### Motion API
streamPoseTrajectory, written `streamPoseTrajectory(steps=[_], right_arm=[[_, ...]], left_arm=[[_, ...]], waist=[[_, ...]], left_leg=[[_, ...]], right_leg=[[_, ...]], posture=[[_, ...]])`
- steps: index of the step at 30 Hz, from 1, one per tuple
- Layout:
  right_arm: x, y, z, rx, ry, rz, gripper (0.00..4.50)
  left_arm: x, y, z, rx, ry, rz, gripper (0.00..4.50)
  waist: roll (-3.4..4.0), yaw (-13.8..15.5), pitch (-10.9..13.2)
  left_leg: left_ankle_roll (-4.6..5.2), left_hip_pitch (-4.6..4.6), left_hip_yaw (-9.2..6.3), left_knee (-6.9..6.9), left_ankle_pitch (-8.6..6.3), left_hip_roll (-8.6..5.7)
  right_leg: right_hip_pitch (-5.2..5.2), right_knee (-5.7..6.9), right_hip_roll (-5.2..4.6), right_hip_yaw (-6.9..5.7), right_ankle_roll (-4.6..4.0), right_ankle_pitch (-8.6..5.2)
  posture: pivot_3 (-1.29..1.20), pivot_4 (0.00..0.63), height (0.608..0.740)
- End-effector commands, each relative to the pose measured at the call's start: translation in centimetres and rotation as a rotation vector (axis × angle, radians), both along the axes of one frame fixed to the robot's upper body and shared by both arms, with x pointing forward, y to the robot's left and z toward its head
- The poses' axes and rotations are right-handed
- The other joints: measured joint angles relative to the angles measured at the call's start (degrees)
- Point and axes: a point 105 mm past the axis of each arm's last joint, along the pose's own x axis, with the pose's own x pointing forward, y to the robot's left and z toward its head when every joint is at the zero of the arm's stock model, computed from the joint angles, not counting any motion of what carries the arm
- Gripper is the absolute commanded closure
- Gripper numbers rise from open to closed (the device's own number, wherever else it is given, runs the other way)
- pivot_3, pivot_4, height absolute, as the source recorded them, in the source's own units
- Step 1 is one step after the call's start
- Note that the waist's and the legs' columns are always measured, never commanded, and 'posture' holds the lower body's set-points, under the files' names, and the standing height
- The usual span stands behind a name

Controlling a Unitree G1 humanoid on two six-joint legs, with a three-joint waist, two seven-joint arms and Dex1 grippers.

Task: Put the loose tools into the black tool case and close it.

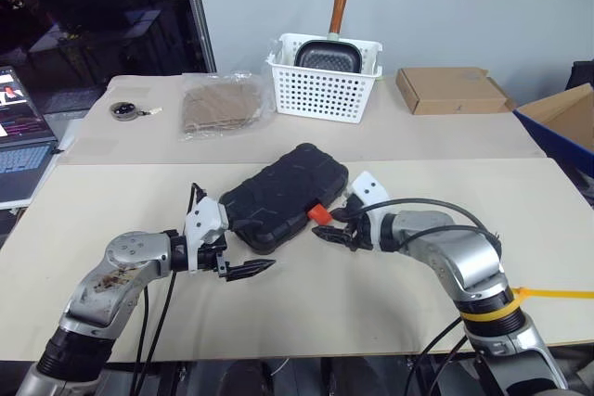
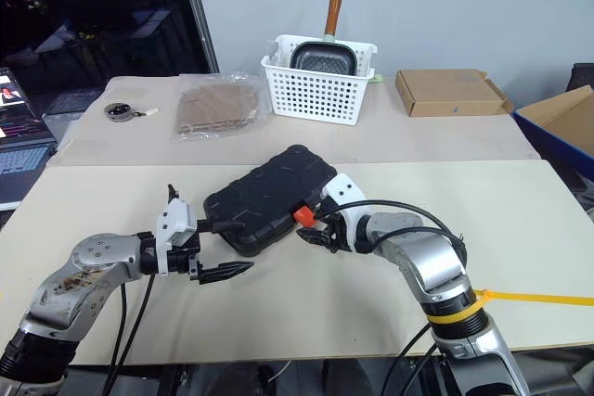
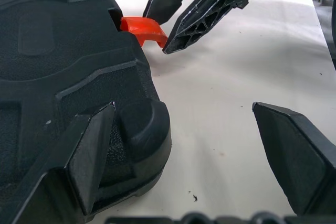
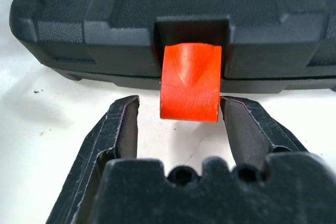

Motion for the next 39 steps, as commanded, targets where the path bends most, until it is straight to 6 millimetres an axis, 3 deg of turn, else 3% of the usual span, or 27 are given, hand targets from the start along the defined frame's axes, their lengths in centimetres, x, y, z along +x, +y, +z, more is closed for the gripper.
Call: streamPoseTrajectory(steps=[1, 4, 5, 20, 27, 29, 33, 39], right_arm=[[0.1, 0.2, 1.1, 0.006, -0.049, 0.001, 2.28], [0.1, 0.2, 1.2, 0.01, -0.052, -0.004, 3.27], [0.1, 0.2, 1.1, 0.009, -0.053, -0.003, 3.32], [1.4, 2.2, 0.2, 0.074, -0.065, -0.006, 3.32], [1.5, 2.5, -2.1, 0.039, -0.029, 0.006, 3.32], [1.5, 2.8, -2.6, 0.021, -0.045, 0.024, 2.31], [1.1, 2.2, -1.8, 0.021, -0.072, 0.029, 1.03], [-0.5, 0.0, 0.3, -0.025, -0.1, 0.052, 1.03]], left_arm=[[-0.2, 0.6, -1.9, 0.057, 0.059, 0.023, 0.0], [-0.3, 0.6, -1.9, 0.06, 0.058, 0.02, 0.0], [-0.3, 0.6, -1.9, 0.061, 0.057, 0.02, 0.0], [-0.5, 0.3, -2.2, 0.08, 0.058, 0.001, 0.0], [-0.6, 0.2, -2.0, 0.08, 0.057, 0.006, 0.0], [-0.7, 0.2, -2.1, 0.08, 0.058, 0.007, 0.0], [-0.6, 0.3, -2.1, 0.083, 0.064, 0.02, 0.0], [-0.2, 0.3, -2.0, 0.085, 0.066, 0.038, 0.0]], waist=[[0.0, 0.02, 0.0], [0.0, -0.01, 0.0], [0.0, -0.01, 0.0], [0.0, -1.16, 0.0], [-0.01, -1.78, -0.03], [-0.02, -1.82, -0.04], [0.01, -1.57, -0.04], [0.02, -1.11, -0.04]], left_leg=[[0.0, -0.01, 0.0, 0.0, 0.0, 0.0], [0.0, -0.01, 0.0, 0.0, 0.0, 0.0], [0.0, -0.01, 0.0, 0.0, 0.0, 0.0], [-0.03, 0.12, 0.02, 0.0, 0.03, 0.08], [-0.06, 0.27, 0.04, -0.01, 0.05, 0.17], [-0.06, 0.32, 0.07, -0.01, 0.05, 0.2], [-0.06, 0.12, 0.07, -0.04, 0.05, 0.18], [0.02, -0.08, 0.06, -0.05, -0.16, 0.06]], right_leg=[[0.0, -0.01, 0.0, 0.0, 0.0, 0.0], [0.0, -0.01, -0.01, 0.0, 0.0, 0.0], [-0.01, -0.01, -0.01, 0.0, 0.0, 0.0], [0.07, 0.01, 0.04, 0.01, 0.0, 0.01], [0.11, 0.04, 0.07, 0.05, 0.07, -0.02], [0.12, 0.05, 0.06, 0.12, 0.07, -0.02], [-0.06, 0.05, 0.09, 0.12, -0.04, 0.04], [-0.13, -0.04, -0.1, 0.13, 0.07, -0.02]], posture=[[0.0, 0.15, 0.74], [0.0, 0.15, 0.74], [0.0, 0.15, 0.74], [0.0, 0.15, 0.74], [0.0, 0.15, 0.74], [0.0, 0.15, 0.74], [0.0, 0.15, 0.74], [0.0, 0.15, 0.74]])
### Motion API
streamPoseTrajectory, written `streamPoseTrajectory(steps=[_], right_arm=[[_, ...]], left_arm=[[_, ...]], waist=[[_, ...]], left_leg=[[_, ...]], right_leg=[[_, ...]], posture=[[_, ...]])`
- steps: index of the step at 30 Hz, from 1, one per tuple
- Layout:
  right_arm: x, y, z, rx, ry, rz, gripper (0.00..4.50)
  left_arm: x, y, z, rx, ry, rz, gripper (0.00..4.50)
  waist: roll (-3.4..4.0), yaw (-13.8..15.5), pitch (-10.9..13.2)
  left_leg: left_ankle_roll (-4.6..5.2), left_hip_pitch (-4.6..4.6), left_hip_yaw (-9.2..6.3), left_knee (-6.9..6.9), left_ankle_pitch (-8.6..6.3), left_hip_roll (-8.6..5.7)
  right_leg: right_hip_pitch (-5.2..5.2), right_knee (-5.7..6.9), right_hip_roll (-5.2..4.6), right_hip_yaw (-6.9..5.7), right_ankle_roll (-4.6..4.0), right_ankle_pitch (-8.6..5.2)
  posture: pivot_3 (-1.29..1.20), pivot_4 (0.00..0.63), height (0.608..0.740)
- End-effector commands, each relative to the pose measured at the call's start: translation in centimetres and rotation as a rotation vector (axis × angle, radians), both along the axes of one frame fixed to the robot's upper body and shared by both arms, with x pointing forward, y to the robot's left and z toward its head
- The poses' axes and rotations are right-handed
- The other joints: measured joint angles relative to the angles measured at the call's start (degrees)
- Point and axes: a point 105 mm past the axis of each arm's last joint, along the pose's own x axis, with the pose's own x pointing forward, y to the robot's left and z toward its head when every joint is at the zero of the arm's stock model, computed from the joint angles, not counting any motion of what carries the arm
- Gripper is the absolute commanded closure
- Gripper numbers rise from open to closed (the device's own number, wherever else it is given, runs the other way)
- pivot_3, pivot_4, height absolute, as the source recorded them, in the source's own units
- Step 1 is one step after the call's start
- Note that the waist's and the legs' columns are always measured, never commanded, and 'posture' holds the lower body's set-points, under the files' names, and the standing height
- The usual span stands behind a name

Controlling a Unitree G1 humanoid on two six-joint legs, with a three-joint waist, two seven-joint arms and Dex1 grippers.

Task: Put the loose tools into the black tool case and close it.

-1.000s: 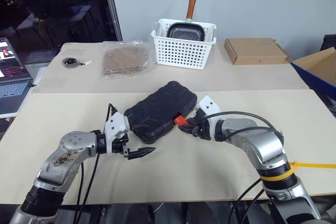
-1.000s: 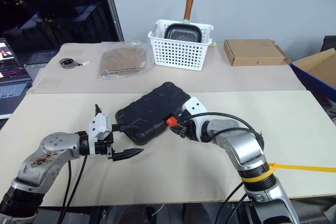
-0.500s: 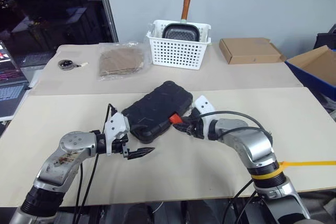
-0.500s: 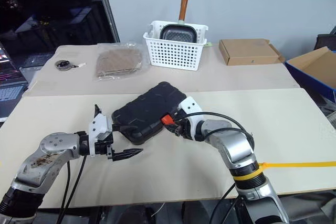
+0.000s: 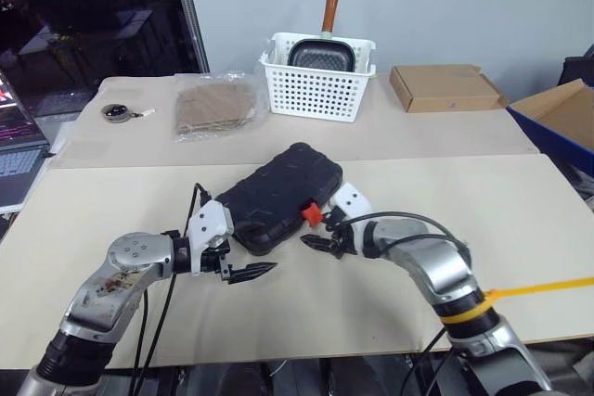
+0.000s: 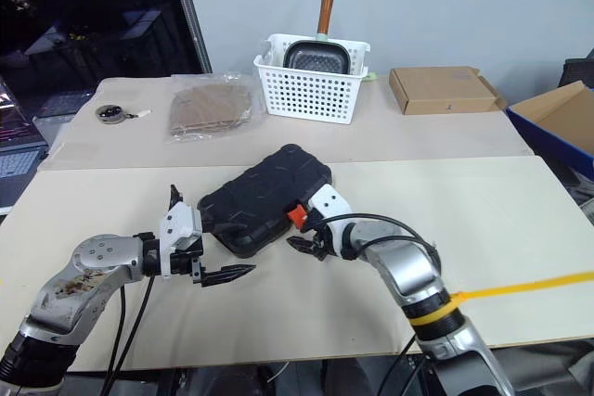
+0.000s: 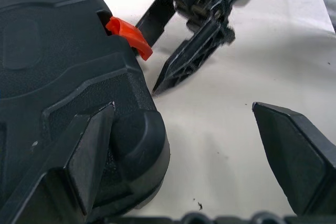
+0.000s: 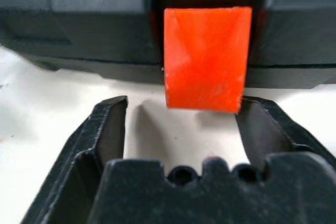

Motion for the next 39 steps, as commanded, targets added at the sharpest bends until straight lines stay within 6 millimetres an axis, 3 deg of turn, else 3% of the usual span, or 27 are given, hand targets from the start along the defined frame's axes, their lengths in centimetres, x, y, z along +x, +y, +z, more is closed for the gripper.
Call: streamPoseTrajectory(steps=[1, 4, 6, 12, 20, 27, 39], right_arm=[[-1.0, -0.9, 2.7, 0.02, -0.047, 0.017, 1.03], [-1.3, -1.3, 3.1, 0.03, -0.024, 0.012, 1.75], [-1.1, -1.4, 3.2, 0.043, -0.015, -0.003, 2.56], [0.1, -0.1, 3.2, 0.074, -0.011, -0.021, 4.44], [1.5, 2.0, 2.1, 0.087, -0.003, -0.01, 4.44], [1.8, 3.2, 2.5, 0.142, -0.023, -0.001, 4.44], [2.0, 3.3, 2.6, 0.184, -0.047, -0.011, 4.44]], left_arm=[[0.1, 0.7, -1.9, 0.036, 0.093, 0.044, 0.0], [0.1, 0.8, -1.9, 0.04, 0.091, 0.047, 0.0], [0.2, 0.8, -2.0, 0.043, 0.089, 0.048, 0.0], [0.3, 0.8, -2.0, 0.048, 0.086, 0.05, 0.0], [0.5, 0.8, -2.1, 0.055, 0.085, 0.05, 0.0], [0.4, 0.8, -2.3, 0.054, 0.088, 0.054, 0.0], [0.2, 0.9, -2.8, 0.055, 0.096, 0.062, 0.0]], waist=[[0.0, 0.05, 0.0], [0.0, -0.03, 0.0], [-0.01, -0.05, 0.0], [-0.01, -0.18, 0.0], [-0.01, -0.47, 0.0], [-0.01, -0.57, 0.0], [0.0, -0.71, 0.0]], left_leg=[[0.0, 0.0, 0.0, 0.0, -0.02, 0.0], [0.0, 0.02, 0.0, 0.0, -0.03, 0.02], [0.0, 0.04, -0.01, 0.0, -0.03, 0.04], [-0.01, 0.08, 0.01, 0.01, -0.01, 0.03], [-0.01, 0.08, 0.02, 0.01, -0.01, 0.02], [-0.05, 0.12, 0.03, 0.01, 0.02, 0.06], [-0.05, 0.09, 0.06, 0.01, 0.02, 0.08]], right_leg=[[0.0, -0.02, 0.0, 0.0, 0.01, 0.0], [0.02, -0.04, 0.03, 0.01, 0.01, -0.01], [0.03, -0.03, 0.07, 0.01, -0.01, -0.02], [0.06, -0.03, 0.09, 0.06, 0.0, -0.02], [0.08, -0.04, 0.09, 0.06, 0.0, -0.02], [0.03, 0.04, 0.17, 0.14, -0.02, -0.01], [-0.03, 0.05, 0.15, 0.2, -0.03, 0.0]], posture=[[0.0, 0.15, 0.74], [0.0, 0.15, 0.74], [0.0, 0.15, 0.74], [0.0, 0.15, 0.74], [0.0, 0.15, 0.74], [0.0, 0.15, 0.74], [0.0, 0.15, 0.74]])
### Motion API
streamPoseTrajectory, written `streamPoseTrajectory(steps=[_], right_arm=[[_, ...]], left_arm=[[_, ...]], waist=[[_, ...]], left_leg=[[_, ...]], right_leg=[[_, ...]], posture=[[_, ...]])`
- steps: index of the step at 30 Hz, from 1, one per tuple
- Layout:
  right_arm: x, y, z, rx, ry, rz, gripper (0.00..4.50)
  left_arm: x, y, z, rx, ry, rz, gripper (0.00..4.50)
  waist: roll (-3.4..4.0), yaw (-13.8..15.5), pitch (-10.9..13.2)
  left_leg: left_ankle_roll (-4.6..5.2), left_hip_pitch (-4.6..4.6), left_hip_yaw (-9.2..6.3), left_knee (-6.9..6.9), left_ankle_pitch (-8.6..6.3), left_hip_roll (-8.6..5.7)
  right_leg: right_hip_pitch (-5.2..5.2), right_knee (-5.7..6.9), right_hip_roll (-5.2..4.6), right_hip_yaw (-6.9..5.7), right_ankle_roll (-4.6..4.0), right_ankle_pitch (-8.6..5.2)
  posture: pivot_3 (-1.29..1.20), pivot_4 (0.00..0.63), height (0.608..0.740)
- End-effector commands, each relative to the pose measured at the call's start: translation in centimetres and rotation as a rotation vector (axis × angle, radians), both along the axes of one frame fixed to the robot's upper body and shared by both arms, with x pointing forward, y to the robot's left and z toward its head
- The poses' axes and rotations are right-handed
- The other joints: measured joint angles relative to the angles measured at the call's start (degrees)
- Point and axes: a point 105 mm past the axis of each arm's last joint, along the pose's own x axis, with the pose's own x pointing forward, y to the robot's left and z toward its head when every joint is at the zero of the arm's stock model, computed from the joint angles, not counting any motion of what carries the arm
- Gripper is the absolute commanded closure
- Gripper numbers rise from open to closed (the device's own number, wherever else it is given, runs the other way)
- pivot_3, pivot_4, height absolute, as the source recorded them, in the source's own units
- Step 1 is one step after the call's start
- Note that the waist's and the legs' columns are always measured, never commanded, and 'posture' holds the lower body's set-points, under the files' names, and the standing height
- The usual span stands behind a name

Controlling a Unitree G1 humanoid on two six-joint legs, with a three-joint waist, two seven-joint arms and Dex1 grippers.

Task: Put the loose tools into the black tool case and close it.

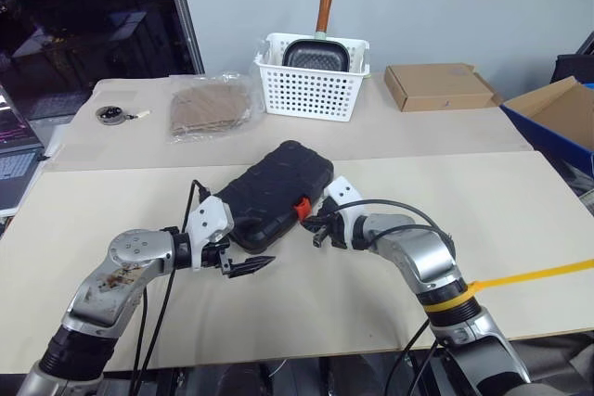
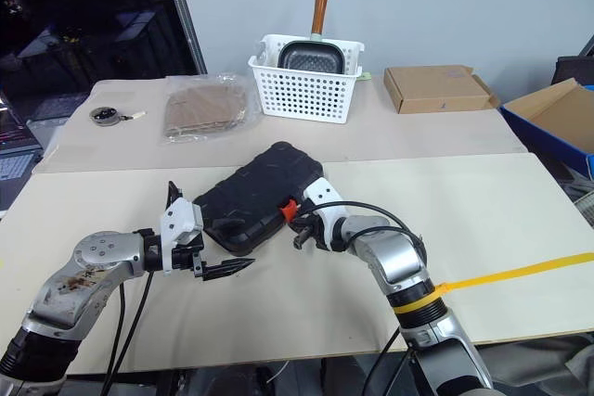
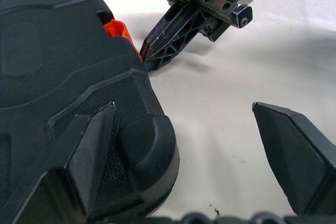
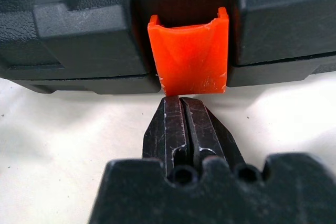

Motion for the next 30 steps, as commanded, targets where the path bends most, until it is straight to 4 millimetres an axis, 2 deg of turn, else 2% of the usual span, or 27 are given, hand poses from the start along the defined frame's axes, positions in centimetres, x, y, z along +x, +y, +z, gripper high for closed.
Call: streamPoseTrajectory(steps=[1, 9, 12, 16, 20, 22, 26, 30], right_arm=[[0.2, 0.5, 3.0, 0.074, -0.112, 0.026, 4.44], [-1.4, -2.6, 2.6, 0.006, -0.043, 0.034, 4.44], [-1.6, -3.1, 2.9, 0.005, -0.039, 0.028, 4.44], [-1.0, -2.3, 3.3, 0.022, -0.049, 0.023, 4.44], [-0.1, 0.3, 3.0, 0.047, -0.051, 0.045, 4.44], [0.2, 1.0, 2.8, 0.051, -0.054, 0.051, 4.44], [0.7, 1.2, 2.4, 0.05, -0.068, 0.049, 4.44], [0.3, 0.2, 2.5, 0.059, -0.071, 0.043, 4.44]], left_arm=[[-0.5, 0.5, -2.5, 0.039, 0.097, 0.021, 0.0], [-0.7, 0.5, -2.8, 0.043, 0.099, 0.027, 0.0], [-0.7, 0.5, -2.9, 0.043, 0.101, 0.027, 0.0], [-0.6, 0.4, -2.9, 0.043, 0.1, 0.025, 0.0], [-0.5, 0.5, -2.9, 0.046, 0.099, 0.023, 0.0], [-0.5, 0.5, -2.8, 0.046, 0.098, 0.023, 0.0], [-0.4, 0.5, -2.9, 0.046, 0.099, 0.024, 0.0], [-0.3, 0.6, -2.9, 0.045, 0.099, 0.029, 0.0]], waist=[[0.0, -0.01, 0.0], [0.01, 0.28, 0.0], [0.0, 0.29, 0.0], [0.0, 0.26, 0.0], [0.0, 0.21, 0.0], [-0.03, 0.2, -0.02], [-0.02, 0.0, -0.02], [-0.02, 0.13, -0.02]], left_leg=[[0.0, 0.0, 0.0, 0.0, 0.0, 0.0], [0.05, -0.03, 0.03, -0.03, -0.05, -0.02], [0.05, -0.02, 0.03, -0.03, -0.06, -0.02], [0.05, 0.0, 0.02, -0.03, -0.05, -0.01], [0.04, 0.03, 0.05, -0.02, -0.04, -0.01], [0.04, 0.05, 0.04, -0.02, -0.03, -0.02], [0.04, 0.08, 0.09, -0.02, -0.03, -0.02], [0.02, 0.11, 0.08, -0.02, -0.02, 0.0]], right_leg=[[0.0, 0.0, 0.0, 0.0, 0.0, 0.0], [0.0, -0.04, -0.08, -0.02, 0.02, -0.01], [0.02, -0.06, -0.09, -0.02, 0.02, -0.01], [0.03, -0.05, -0.07, 0.0, 0.01, -0.01], [0.03, -0.04, -0.03, 0.03, 0.02, -0.01], [0.07, -0.04, 0.0, 0.01, 0.02, -0.01], [0.08, -0.04, -0.04, 0.03, 0.02, 0.0], [0.08, 0.01, -0.04, 0.03, 0.01, 0.0]], posture=[[0.0, 0.15, 0.74], [0.0, 0.15, 0.74], [0.0, 0.15, 0.74], [0.0, 0.15, 0.74], [0.0, 0.15, 0.74], [0.0, 0.15, 0.74], [0.0, 0.15, 0.74], [0.0, 0.15, 0.74]])
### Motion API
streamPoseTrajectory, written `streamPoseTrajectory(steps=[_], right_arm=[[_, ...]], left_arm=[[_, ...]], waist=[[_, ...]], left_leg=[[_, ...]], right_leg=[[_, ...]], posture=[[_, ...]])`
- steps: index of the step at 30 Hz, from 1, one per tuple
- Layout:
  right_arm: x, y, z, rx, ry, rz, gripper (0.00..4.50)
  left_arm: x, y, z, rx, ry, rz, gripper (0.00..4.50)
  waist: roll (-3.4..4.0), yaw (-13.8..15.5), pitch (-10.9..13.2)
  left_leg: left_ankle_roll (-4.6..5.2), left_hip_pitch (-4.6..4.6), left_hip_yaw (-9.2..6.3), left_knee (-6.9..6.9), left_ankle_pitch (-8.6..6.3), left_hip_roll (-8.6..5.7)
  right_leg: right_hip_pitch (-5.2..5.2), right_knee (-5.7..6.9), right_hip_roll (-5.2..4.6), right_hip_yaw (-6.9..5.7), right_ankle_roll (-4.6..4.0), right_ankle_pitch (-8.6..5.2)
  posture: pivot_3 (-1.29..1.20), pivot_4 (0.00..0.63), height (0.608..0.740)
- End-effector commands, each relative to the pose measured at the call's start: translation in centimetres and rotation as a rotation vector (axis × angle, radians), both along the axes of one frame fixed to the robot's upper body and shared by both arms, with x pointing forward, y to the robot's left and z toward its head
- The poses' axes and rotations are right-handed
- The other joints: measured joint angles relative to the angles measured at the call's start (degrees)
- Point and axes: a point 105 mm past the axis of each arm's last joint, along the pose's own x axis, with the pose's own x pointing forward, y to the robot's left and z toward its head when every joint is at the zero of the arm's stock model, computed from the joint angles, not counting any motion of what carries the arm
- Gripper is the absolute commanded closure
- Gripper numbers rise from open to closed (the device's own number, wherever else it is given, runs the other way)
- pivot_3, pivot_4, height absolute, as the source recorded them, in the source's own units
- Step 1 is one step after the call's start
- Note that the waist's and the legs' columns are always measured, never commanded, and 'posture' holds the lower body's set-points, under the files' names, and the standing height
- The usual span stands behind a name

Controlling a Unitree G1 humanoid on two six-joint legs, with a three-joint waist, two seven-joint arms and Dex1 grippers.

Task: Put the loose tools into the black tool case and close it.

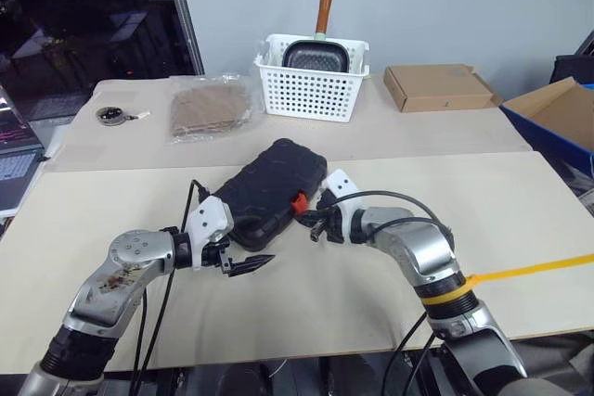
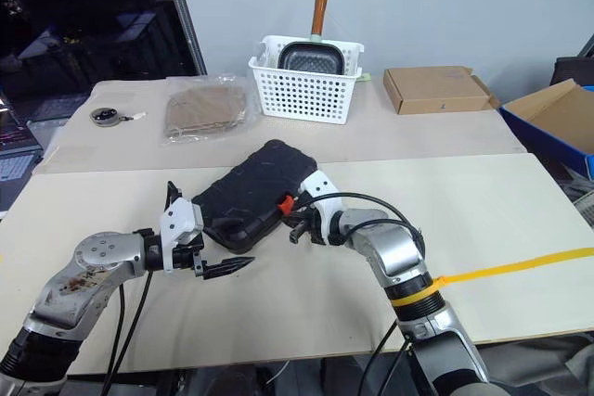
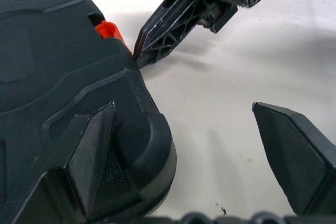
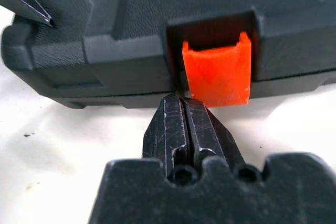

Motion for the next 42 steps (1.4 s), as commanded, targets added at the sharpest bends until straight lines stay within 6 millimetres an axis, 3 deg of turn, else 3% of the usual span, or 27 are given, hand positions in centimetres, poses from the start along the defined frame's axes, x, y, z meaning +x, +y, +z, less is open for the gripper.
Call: streamPoseTrajectory(steps=[1, 9, 20, 26, 33, 42], right_arm=[[-0.2, -0.6, 1.9, 0.038, -0.073, 0.007, 4.44], [-0.6, -2.3, 2.4, 0.041, -0.077, -0.043, 4.44], [0.5, -1.4, 4.9, 0.213, -0.146, -0.07, 4.44], [1.0, -1.1, 3.6, 0.232, -0.136, -0.108, 4.44], [1.4, -1.0, 0.6, 0.169, -0.09, -0.139, 4.44], [0.9, -0.8, -0.4, 0.121, -0.058, -0.119, 4.44]], left_arm=[[-0.5, 0.5, -2.6, 0.039, 0.107, 0.023, 0.0], [-0.3, 0.6, -2.7, 0.038, 0.104, 0.027, 0.0], [-0.3, 0.6, -2.7, 0.039, 0.096, 0.027, 0.0], [-0.2, 0.7, -2.7, 0.039, 0.094, 0.03, 0.0], [-0.2, 0.7, -2.7, 0.039, 0.092, 0.033, 0.0], [-0.2, 0.7, -2.7, 0.038, 0.091, 0.032, 0.0]], waist=[[0.0, 0.12, 0.0], [0.01, 0.28, 0.0], [0.01, 0.34, -0.01], [0.01, 0.3, 0.0], [0.03, 0.19, -0.02], [0.04, 0.16, -0.12]], left_leg=[[0.0, 0.0, 0.0, 0.0, 0.0, 0.0], [0.03, -0.11, -0.01, 0.0, -0.04, -0.02], [0.02, -0.1, -0.01, 0.0, -0.02, -0.03], [0.02, -0.09, -0.01, 0.0, -0.02, -0.02], [0.01, 0.02, -0.01, 0.0, -0.02, -0.01], [0.01, 0.17, 0.0, -0.01, -0.02, 0.0]], right_leg=[[0.0, 0.0, 0.0, 0.0, 0.0, 0.0], [-0.03, -0.07, -0.09, -0.02, 0.03, -0.01], [-0.01, -0.07, -0.06, -0.02, 0.03, -0.01], [-0.01, -0.05, -0.06, -0.02, 0.03, -0.01], [0.09, -0.05, -0.07, -0.01, 0.03, -0.01], [0.2, -0.03, -0.11, 0.01, 0.02, -0.01]], posture=[[0.0, 0.15, 0.74], [0.0, 0.15, 0.74], [0.0, 0.15, 0.74], [0.0, 0.15, 0.74], [0.0, 0.15, 0.74], [0.0, 0.15, 0.74]])
